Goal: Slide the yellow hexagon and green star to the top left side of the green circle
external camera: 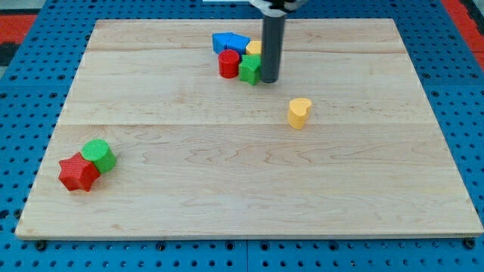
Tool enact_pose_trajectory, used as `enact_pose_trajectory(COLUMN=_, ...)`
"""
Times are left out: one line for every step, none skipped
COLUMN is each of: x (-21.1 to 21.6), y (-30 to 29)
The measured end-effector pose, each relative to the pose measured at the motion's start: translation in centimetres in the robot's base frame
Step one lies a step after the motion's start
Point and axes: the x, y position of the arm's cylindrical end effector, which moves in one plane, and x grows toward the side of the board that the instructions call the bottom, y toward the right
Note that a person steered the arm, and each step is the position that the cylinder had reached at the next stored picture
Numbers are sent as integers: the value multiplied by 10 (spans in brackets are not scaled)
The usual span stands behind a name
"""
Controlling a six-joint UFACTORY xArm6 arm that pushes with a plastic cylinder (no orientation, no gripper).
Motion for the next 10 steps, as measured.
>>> enact_pose_trajectory(x=0, y=20)
enact_pose_trajectory(x=-4, y=23)
enact_pose_trajectory(x=-63, y=103)
enact_pose_trajectory(x=-83, y=30)
enact_pose_trajectory(x=-70, y=-4)
enact_pose_trajectory(x=-17, y=-32)
enact_pose_trajectory(x=28, y=-51)
enact_pose_trajectory(x=47, y=-56)
enact_pose_trajectory(x=38, y=-103)
enact_pose_trajectory(x=31, y=-111)
